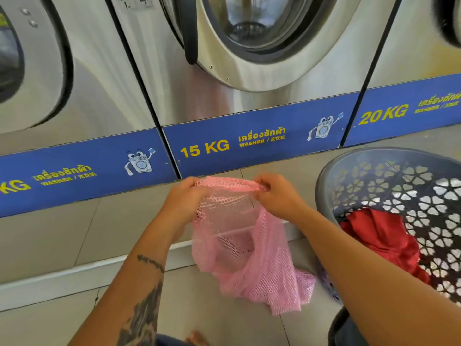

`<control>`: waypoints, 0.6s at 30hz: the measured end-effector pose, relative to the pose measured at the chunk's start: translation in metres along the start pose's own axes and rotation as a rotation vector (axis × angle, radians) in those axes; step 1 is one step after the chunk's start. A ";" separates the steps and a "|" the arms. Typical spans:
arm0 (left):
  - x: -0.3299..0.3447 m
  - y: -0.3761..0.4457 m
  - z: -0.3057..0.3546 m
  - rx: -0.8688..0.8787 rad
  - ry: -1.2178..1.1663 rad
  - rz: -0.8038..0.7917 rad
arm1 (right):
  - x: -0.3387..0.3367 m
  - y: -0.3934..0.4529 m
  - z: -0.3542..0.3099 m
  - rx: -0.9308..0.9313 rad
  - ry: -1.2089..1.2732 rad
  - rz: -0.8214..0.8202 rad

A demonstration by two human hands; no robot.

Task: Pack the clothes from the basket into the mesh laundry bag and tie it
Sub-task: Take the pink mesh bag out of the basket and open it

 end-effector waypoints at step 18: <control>0.034 -0.048 0.000 0.372 0.596 -0.143 | -0.035 -0.072 -0.004 0.035 0.039 -0.071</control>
Point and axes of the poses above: each hand's wrist, its own y-axis towards the middle knuckle, its own x-axis out of the palm, z = x × y, the point moved 1 cm from there along y, towards the middle knuckle
